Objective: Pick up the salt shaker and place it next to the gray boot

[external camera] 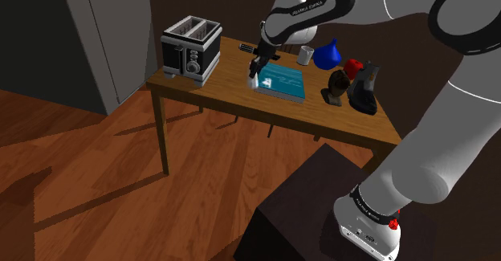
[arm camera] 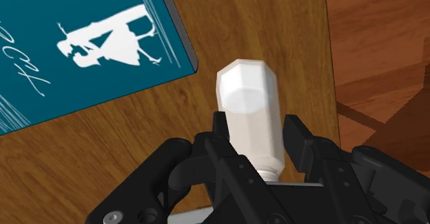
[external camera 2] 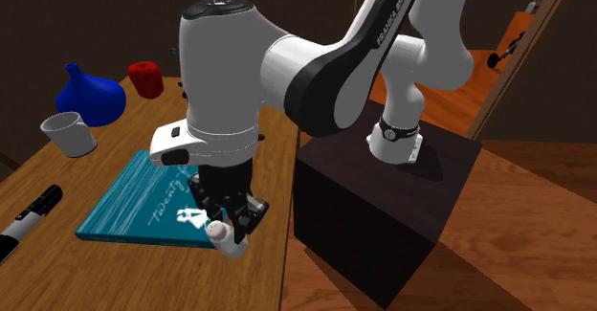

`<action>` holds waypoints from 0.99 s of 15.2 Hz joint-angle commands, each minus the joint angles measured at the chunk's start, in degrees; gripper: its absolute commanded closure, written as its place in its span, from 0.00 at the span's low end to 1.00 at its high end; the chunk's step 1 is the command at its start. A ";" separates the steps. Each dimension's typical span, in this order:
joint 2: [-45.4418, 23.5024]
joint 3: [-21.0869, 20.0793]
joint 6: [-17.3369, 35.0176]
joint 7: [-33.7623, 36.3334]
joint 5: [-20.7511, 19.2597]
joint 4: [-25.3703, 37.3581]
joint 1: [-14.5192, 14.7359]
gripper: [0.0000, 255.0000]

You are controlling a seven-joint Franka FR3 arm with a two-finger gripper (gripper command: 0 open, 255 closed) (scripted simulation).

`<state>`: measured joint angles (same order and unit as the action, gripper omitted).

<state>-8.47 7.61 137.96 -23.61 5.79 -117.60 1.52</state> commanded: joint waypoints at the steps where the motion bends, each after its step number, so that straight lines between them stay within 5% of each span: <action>1: 0.66 0.05 -1.47 0.26 -0.28 0.80 0.05 1.00; 15: 4.58 0.24 -11.53 1.55 -1.65 7.03 0.14 1.00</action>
<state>-4.21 7.86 127.19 -22.19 4.25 -110.99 1.63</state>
